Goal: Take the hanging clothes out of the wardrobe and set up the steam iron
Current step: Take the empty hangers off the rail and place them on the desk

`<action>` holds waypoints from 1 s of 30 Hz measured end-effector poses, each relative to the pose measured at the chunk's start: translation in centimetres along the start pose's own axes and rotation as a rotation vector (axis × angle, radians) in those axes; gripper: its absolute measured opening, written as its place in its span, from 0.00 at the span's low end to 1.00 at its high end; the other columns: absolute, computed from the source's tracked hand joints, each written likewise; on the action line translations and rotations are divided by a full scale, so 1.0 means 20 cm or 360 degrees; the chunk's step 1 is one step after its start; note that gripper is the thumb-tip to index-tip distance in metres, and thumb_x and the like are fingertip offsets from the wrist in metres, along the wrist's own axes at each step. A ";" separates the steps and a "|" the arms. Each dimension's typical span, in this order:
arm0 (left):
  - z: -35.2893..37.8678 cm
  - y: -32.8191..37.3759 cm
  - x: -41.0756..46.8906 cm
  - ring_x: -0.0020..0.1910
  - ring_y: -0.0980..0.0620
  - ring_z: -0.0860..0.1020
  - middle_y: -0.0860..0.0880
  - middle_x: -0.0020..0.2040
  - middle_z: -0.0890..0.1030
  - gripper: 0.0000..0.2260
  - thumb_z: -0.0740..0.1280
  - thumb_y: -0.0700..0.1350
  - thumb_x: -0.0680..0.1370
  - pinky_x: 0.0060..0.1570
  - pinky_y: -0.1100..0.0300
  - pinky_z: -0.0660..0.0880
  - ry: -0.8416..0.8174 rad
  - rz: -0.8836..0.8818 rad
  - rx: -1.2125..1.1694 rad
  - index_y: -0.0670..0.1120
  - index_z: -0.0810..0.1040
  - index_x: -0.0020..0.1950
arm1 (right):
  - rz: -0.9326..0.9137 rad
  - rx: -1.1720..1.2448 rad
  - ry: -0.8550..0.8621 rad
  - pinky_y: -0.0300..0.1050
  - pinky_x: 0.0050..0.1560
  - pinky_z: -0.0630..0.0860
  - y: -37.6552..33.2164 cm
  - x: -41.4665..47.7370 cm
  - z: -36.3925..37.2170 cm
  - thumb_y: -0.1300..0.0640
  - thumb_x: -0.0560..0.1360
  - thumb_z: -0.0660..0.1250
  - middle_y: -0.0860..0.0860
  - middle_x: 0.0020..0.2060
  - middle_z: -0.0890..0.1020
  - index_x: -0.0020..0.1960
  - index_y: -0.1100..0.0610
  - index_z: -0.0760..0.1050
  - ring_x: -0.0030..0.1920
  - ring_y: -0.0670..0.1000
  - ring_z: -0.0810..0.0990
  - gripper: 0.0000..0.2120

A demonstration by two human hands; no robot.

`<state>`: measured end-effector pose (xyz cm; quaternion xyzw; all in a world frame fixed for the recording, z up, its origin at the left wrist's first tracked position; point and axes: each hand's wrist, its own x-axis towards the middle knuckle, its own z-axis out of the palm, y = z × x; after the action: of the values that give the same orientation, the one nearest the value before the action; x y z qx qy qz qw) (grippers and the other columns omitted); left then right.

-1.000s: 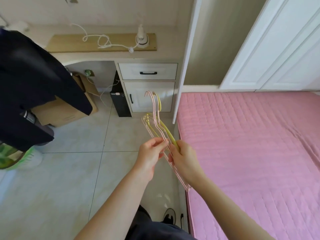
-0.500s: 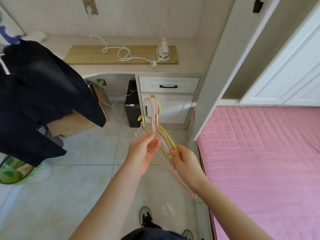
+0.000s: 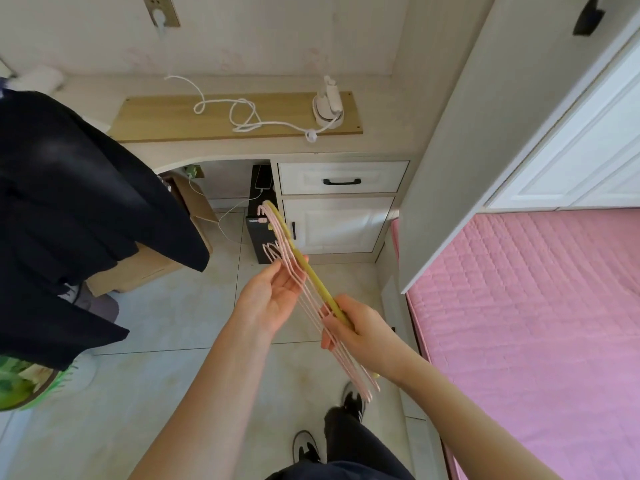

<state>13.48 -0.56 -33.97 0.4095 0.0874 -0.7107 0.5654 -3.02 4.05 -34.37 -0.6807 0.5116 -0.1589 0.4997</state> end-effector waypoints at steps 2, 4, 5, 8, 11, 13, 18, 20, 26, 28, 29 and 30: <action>0.03 0.03 0.06 0.61 0.43 0.78 0.37 0.62 0.78 0.11 0.60 0.38 0.81 0.65 0.49 0.72 0.0027 -0.0014 0.0010 0.35 0.75 0.60 | -0.0005 0.0010 -0.0056 0.36 0.47 0.77 0.02 0.07 -0.05 0.56 0.81 0.58 0.48 0.41 0.84 0.51 0.54 0.72 0.42 0.41 0.82 0.05; 0.09 0.06 0.14 0.60 0.43 0.78 0.37 0.61 0.78 0.10 0.59 0.38 0.81 0.65 0.49 0.72 0.0056 -0.0025 0.0019 0.35 0.74 0.59 | -0.0007 -0.0004 -0.0096 0.33 0.46 0.75 0.03 0.16 -0.10 0.56 0.80 0.59 0.47 0.42 0.85 0.52 0.55 0.72 0.43 0.40 0.82 0.05; 0.12 0.08 0.18 0.61 0.43 0.78 0.36 0.61 0.78 0.10 0.59 0.38 0.81 0.65 0.49 0.72 0.0064 -0.0027 0.0014 0.35 0.74 0.59 | -0.0010 -0.0014 -0.0110 0.32 0.46 0.74 0.04 0.21 -0.14 0.56 0.80 0.59 0.46 0.43 0.85 0.52 0.56 0.73 0.43 0.39 0.81 0.06; 0.23 0.14 0.30 0.62 0.43 0.76 0.36 0.61 0.77 0.09 0.61 0.37 0.80 0.66 0.50 0.71 0.0073 -0.0035 -0.0012 0.35 0.75 0.58 | -0.0019 -0.0045 -0.0162 0.28 0.44 0.70 0.04 0.37 -0.25 0.56 0.80 0.61 0.44 0.43 0.85 0.52 0.58 0.74 0.43 0.35 0.79 0.07; 0.35 0.19 0.42 0.60 0.41 0.77 0.35 0.61 0.77 0.10 0.62 0.36 0.80 0.65 0.50 0.72 0.0096 -0.0050 0.0022 0.34 0.75 0.59 | 0.0024 -0.0067 -0.0242 0.33 0.50 0.73 0.05 0.52 -0.37 0.55 0.79 0.62 0.44 0.44 0.84 0.51 0.58 0.77 0.46 0.38 0.81 0.08; 0.44 0.22 0.51 0.59 0.41 0.78 0.36 0.61 0.77 0.12 0.61 0.35 0.80 0.62 0.50 0.75 0.0105 -0.0051 0.0048 0.33 0.74 0.62 | 0.0063 -0.0095 -0.0271 0.37 0.50 0.75 0.06 0.62 -0.47 0.55 0.78 0.62 0.44 0.45 0.84 0.50 0.57 0.79 0.46 0.42 0.81 0.08; 0.64 0.23 0.75 0.49 0.43 0.81 0.37 0.52 0.80 0.13 0.62 0.36 0.79 0.40 0.51 0.82 0.0094 -0.0076 0.0116 0.33 0.73 0.63 | 0.0124 -0.0005 -0.0152 0.41 0.45 0.75 0.01 0.86 -0.72 0.53 0.80 0.59 0.48 0.40 0.82 0.48 0.60 0.78 0.38 0.43 0.78 0.13; 0.72 0.21 0.81 0.48 0.43 0.81 0.38 0.49 0.81 0.11 0.63 0.36 0.79 0.40 0.53 0.82 0.0083 -0.0094 0.0140 0.33 0.74 0.59 | 0.0215 0.0213 -0.0134 0.40 0.42 0.77 0.00 0.94 -0.80 0.54 0.81 0.59 0.51 0.41 0.83 0.50 0.63 0.78 0.37 0.43 0.80 0.13; 0.94 0.18 1.00 0.47 0.45 0.80 0.39 0.46 0.81 0.07 0.62 0.36 0.79 0.48 0.57 0.78 0.0058 -0.0212 0.0281 0.34 0.76 0.53 | 0.0583 0.0714 -0.0301 0.54 0.53 0.80 0.04 1.10 -0.98 0.62 0.80 0.61 0.58 0.50 0.84 0.58 0.65 0.75 0.48 0.55 0.85 0.10; 1.01 0.18 1.07 0.46 0.45 0.80 0.39 0.44 0.82 0.08 0.62 0.36 0.79 0.50 0.56 0.76 0.0034 -0.0282 0.0357 0.34 0.77 0.52 | 0.0633 0.0800 -0.0294 0.52 0.53 0.80 0.06 1.14 -1.03 0.62 0.79 0.63 0.58 0.50 0.84 0.59 0.65 0.75 0.50 0.54 0.84 0.11; 1.04 0.18 1.11 0.46 0.45 0.80 0.39 0.43 0.82 0.08 0.61 0.36 0.80 0.50 0.56 0.76 0.0011 -0.0315 0.0397 0.34 0.77 0.51 | 0.0652 0.0840 -0.0273 0.52 0.53 0.80 0.07 1.16 -1.06 0.62 0.78 0.63 0.58 0.49 0.84 0.58 0.65 0.76 0.50 0.54 0.84 0.10; 1.08 0.19 1.15 0.46 0.45 0.80 0.39 0.43 0.82 0.08 0.61 0.36 0.80 0.50 0.56 0.75 -0.0020 -0.0348 0.0436 0.34 0.77 0.51 | 0.0666 0.0869 -0.0242 0.51 0.53 0.81 0.08 1.18 -1.09 0.63 0.78 0.64 0.57 0.49 0.85 0.58 0.65 0.76 0.50 0.54 0.84 0.10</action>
<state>5.72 -31.34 -34.25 0.4662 0.0303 -0.7758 0.4241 -9.75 -27.42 -32.89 -0.4123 0.5400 -0.1326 0.7217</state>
